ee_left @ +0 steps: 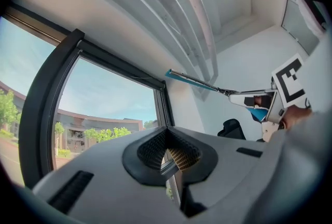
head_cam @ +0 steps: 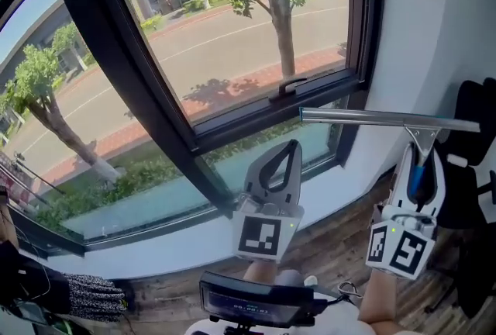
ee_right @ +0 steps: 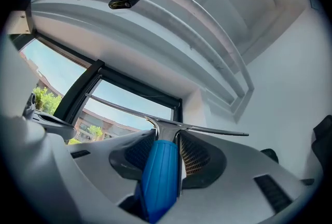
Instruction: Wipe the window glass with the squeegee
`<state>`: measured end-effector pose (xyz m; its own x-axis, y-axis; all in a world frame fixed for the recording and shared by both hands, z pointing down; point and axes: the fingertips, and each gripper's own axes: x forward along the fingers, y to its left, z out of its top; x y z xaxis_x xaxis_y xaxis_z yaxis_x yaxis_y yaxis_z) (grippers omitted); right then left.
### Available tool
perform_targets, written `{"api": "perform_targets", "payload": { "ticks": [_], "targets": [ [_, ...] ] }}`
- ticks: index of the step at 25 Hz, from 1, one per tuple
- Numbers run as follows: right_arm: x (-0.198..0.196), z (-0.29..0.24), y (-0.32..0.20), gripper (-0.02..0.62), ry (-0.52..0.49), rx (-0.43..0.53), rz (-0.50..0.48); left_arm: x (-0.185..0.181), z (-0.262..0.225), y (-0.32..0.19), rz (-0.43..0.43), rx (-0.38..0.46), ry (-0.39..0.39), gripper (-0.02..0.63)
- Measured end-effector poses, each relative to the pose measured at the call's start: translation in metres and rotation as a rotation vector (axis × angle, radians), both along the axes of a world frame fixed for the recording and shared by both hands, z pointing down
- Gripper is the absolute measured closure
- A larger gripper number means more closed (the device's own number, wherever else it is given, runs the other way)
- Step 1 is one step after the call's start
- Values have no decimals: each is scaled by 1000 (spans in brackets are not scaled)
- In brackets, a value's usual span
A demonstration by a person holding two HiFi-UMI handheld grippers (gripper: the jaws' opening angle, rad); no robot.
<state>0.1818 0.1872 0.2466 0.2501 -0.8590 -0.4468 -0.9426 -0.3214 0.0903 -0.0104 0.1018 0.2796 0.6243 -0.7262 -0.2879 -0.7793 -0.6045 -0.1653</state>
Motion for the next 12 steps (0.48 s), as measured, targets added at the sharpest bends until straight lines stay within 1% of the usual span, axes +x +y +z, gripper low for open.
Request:
{"api": "perform_targets", "payload": {
  "ticks": [5, 12],
  "targets": [
    [-8, 7, -44, 446, -3, -16, -81, -19, 5, -26, -93, -14, 2, 604],
    [-40, 6, -122, 446, 6, -15, -176, -50, 5, -84, -176, -14, -4, 604]
  ]
}}
